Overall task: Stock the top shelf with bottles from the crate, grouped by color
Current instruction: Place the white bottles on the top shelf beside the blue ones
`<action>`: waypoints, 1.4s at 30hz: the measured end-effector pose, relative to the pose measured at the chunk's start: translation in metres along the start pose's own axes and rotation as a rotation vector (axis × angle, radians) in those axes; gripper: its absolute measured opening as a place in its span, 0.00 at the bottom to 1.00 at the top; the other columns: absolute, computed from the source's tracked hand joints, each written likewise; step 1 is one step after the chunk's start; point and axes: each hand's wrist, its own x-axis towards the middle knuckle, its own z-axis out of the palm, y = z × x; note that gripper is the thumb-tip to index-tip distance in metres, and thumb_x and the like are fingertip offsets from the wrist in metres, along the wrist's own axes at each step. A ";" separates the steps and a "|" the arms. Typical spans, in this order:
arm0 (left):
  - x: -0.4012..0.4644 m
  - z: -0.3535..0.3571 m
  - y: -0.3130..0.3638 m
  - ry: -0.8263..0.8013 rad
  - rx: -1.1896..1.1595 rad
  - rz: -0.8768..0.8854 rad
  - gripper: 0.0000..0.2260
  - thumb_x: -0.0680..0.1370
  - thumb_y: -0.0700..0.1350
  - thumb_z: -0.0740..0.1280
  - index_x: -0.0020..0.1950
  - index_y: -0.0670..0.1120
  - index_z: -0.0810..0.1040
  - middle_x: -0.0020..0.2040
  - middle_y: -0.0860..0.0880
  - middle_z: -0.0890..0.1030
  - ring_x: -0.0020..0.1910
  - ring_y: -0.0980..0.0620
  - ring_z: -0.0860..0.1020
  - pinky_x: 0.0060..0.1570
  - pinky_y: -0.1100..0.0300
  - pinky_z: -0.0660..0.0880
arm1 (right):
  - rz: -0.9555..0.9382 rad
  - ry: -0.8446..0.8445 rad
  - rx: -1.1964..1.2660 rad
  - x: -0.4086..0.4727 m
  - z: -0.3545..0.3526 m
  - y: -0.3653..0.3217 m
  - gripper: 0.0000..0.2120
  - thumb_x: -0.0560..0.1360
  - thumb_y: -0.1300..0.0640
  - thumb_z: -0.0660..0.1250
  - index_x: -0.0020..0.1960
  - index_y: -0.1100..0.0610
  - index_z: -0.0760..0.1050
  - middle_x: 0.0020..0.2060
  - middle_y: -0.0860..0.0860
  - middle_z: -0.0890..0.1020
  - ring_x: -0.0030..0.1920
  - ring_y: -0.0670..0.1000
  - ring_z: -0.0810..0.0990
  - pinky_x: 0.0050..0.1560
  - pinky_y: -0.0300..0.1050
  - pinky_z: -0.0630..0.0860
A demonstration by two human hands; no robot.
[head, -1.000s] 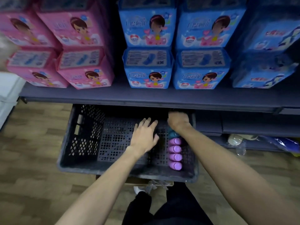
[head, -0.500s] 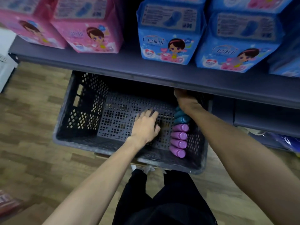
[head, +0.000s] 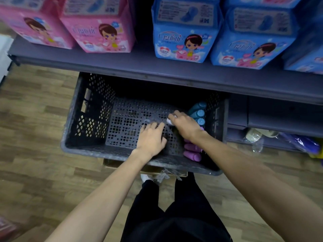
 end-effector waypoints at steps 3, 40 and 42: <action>-0.002 0.000 -0.001 -0.009 0.024 0.006 0.20 0.78 0.49 0.62 0.69 0.46 0.67 0.62 0.43 0.75 0.62 0.41 0.73 0.65 0.46 0.66 | 0.014 0.021 0.043 -0.005 0.003 -0.002 0.19 0.75 0.69 0.63 0.65 0.59 0.66 0.59 0.59 0.71 0.58 0.62 0.74 0.52 0.54 0.73; -0.026 -0.119 0.017 0.189 0.137 0.276 0.27 0.77 0.51 0.61 0.75 0.49 0.60 0.62 0.44 0.75 0.60 0.41 0.74 0.58 0.48 0.69 | 0.184 0.400 0.568 -0.102 -0.141 -0.012 0.16 0.69 0.59 0.76 0.52 0.53 0.73 0.46 0.48 0.80 0.47 0.48 0.77 0.44 0.41 0.69; -0.027 -0.130 0.019 0.234 0.139 0.294 0.27 0.77 0.51 0.62 0.75 0.49 0.60 0.62 0.44 0.75 0.60 0.42 0.74 0.58 0.48 0.70 | 0.171 0.436 0.568 -0.108 -0.155 -0.018 0.16 0.69 0.58 0.76 0.53 0.54 0.73 0.47 0.47 0.80 0.48 0.47 0.77 0.45 0.39 0.69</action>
